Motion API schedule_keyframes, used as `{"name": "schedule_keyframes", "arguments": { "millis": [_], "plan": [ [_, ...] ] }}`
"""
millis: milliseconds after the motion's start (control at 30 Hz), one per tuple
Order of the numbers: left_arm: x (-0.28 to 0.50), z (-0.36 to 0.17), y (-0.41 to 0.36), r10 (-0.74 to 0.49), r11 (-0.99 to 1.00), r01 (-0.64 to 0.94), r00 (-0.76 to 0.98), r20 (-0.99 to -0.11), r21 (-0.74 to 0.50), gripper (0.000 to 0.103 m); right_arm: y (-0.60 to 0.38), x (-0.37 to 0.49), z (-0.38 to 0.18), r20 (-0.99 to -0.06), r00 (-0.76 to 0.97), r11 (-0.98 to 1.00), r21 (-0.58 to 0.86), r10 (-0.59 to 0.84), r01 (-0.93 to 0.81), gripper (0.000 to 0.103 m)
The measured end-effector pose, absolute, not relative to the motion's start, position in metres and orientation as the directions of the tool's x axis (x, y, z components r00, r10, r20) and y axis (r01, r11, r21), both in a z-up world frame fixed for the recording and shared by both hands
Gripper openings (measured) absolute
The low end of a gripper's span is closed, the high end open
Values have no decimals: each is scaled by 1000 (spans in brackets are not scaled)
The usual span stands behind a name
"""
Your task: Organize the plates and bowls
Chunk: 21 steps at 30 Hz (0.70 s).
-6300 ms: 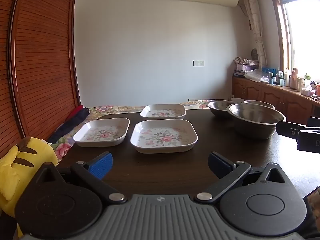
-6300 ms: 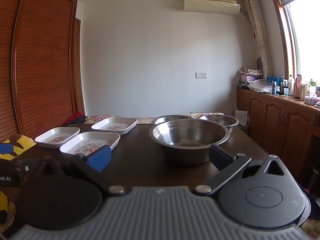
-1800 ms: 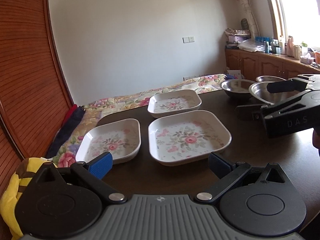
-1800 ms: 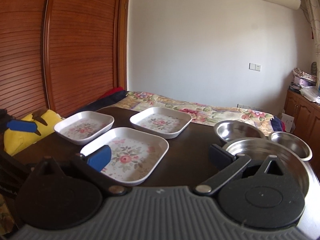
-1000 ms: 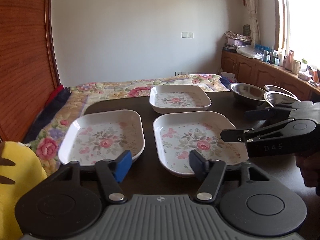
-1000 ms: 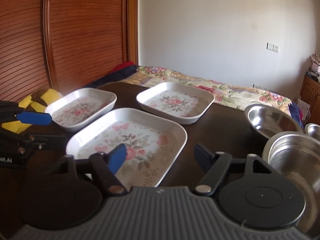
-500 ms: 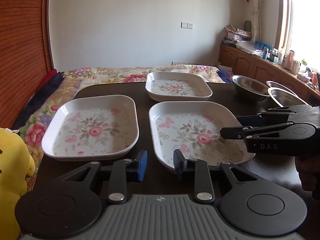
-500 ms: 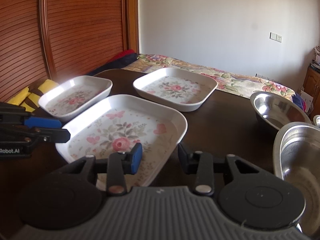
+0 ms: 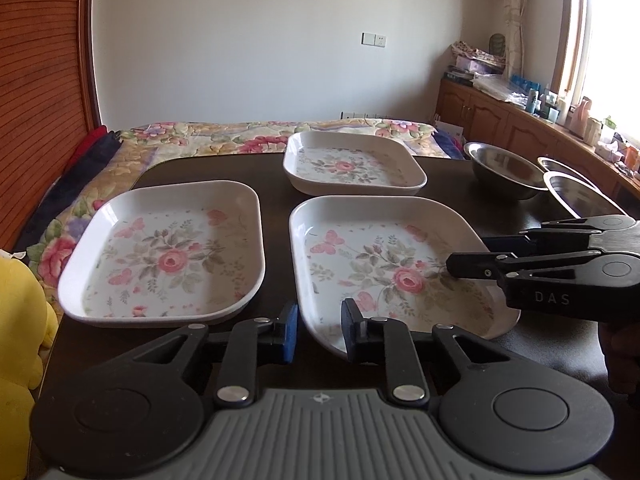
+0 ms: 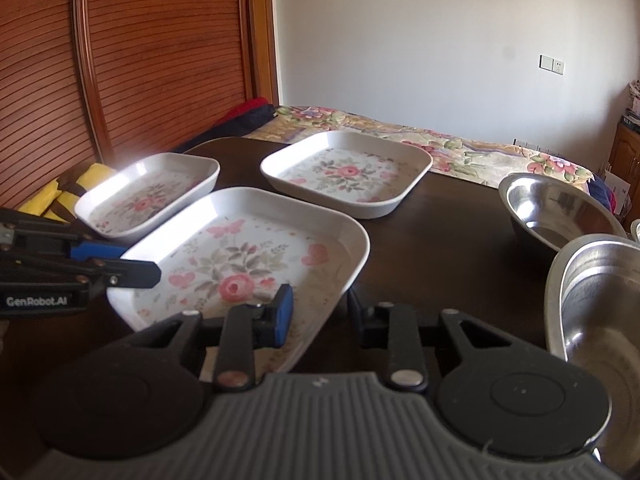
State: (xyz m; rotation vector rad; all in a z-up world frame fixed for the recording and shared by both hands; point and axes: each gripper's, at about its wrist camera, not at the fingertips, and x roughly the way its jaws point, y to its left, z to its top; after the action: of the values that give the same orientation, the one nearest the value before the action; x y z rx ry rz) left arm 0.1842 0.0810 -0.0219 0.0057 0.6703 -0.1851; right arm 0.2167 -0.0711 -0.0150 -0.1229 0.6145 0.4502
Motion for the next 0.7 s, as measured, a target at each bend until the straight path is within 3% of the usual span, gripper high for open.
{"name": "schedule_keyframes", "arguments": {
  "millis": [233,433,700],
  "plan": [
    [189,-23,80,-167,984,170,769,-617,-54,25,-73,218,-16,-582,719,895,36,380,-444,30],
    [188,-22,83,-170,984,162,768,-618,-69,15,-78,218,-16,-583,706,894,84,402,-440,28],
    [177,-19,82,-194,981,168,767,-612,-100,14,-84,214,-14,-573,708,897,120,412,-425,27]
  ]
}}
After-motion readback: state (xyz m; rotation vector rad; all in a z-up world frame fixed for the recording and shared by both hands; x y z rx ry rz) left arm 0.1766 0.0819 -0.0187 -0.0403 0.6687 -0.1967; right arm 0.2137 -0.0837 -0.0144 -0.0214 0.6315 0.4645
